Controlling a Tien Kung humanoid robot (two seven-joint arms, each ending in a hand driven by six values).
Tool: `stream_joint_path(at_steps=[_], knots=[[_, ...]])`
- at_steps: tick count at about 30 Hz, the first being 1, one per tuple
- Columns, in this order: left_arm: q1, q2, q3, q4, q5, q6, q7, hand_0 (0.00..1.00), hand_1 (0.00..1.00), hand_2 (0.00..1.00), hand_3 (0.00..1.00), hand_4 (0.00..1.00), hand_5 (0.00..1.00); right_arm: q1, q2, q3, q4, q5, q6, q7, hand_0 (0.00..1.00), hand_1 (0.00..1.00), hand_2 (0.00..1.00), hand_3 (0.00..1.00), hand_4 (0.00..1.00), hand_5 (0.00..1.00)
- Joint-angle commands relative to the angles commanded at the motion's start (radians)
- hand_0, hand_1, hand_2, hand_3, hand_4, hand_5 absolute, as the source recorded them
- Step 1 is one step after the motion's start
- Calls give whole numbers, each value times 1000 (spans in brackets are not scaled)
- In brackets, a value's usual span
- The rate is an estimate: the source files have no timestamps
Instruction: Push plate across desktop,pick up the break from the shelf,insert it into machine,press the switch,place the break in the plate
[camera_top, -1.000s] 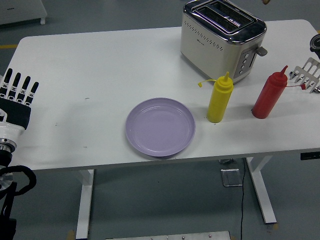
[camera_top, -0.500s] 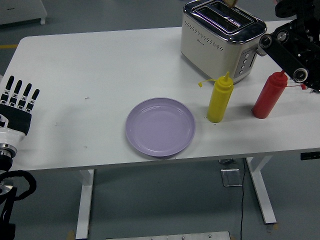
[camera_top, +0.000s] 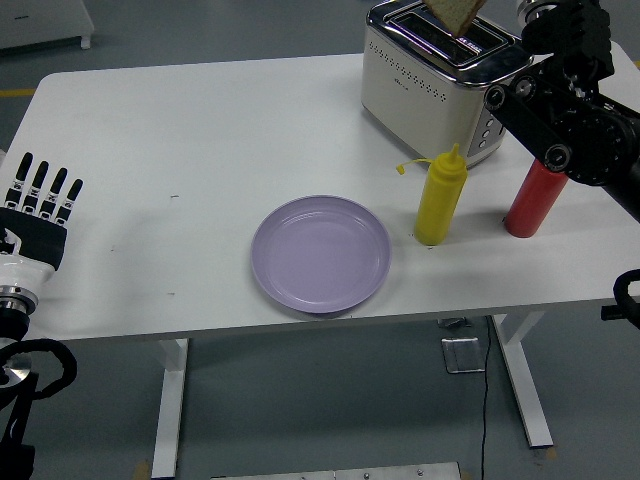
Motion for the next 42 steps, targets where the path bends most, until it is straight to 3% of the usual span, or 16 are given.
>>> stream_joint_path(at_steps=[20,23,24,29,30,35,36,41,42], knots=[[-7,0,4,2,0,3,-8,822,877,944,837,610,998,-3,19,-22,-54,-13,15,-33,314,337,404,497,287,2],[-8,0,5,2,-1,4,-9,822,877,944,837,610,998,-3,19,-30,-58,-19,32,-46,314,337,404,497,287,2],[-8,0,5,2,-1,4,-10,823,877,945,837,611,998,-3,18,-32,-59,-23,44,-52,323,393,457,518,324,2],[-8,1,5,2,-1,4,-11,823,877,945,837,611,998,-2,18,-39,-67,-34,104,-66,323,393,457,518,324,2],[-8,1,5,2,-2,4,-11,823,877,946,837,610,998,-2,18,-39,-69,-37,117,-66,450,508,558,556,527,130],[-7,1,7,2,-2,3,-13,823,877,946,837,610,998,0,19,-37,-74,-52,172,-67,450,508,558,556,527,130],[-7,1,7,2,-2,3,-13,823,877,946,837,610,998,0,19,-37,-75,-53,175,-66,623,651,712,714,613,206],[-7,1,9,3,-2,2,-12,823,877,946,837,610,998,1,14,-37,-75,-51,175,-49,623,651,712,714,613,206],[-7,1,9,3,-2,2,-11,823,877,946,837,610,998,1,13,-37,-75,-51,175,-45,649,679,756,777,679,278]])
